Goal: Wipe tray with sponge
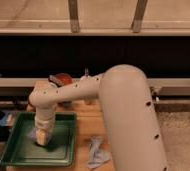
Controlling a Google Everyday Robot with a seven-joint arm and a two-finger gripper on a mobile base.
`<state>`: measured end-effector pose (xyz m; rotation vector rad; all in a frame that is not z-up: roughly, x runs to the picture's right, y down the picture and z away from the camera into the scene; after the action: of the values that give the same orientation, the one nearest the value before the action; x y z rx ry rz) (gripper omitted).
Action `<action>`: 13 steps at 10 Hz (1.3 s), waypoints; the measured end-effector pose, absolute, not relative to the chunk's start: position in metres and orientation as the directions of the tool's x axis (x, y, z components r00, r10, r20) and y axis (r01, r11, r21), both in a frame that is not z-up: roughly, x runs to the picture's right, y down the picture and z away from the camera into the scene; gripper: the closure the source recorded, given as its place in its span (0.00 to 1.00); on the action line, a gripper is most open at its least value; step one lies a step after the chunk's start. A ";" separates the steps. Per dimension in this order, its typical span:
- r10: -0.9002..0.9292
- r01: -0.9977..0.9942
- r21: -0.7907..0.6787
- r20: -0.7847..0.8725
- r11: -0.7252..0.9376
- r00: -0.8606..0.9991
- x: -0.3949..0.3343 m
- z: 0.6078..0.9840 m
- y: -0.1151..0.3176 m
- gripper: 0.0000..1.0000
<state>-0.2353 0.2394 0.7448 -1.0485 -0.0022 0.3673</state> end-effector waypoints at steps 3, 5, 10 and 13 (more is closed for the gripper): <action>0.298 -0.366 -0.823 -0.253 0.433 0.921 -0.215 0.768 0.244 1.00; 0.341 -0.413 -0.792 -0.276 0.449 0.899 -0.202 0.778 0.225 1.00; 0.355 -0.363 -0.791 -0.198 0.493 0.914 -0.250 0.786 0.197 1.00; 0.316 -0.268 -0.819 -0.112 0.507 0.942 -0.282 0.762 0.212 1.00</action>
<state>-0.2824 0.2117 0.7621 -0.9773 -0.0538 0.3519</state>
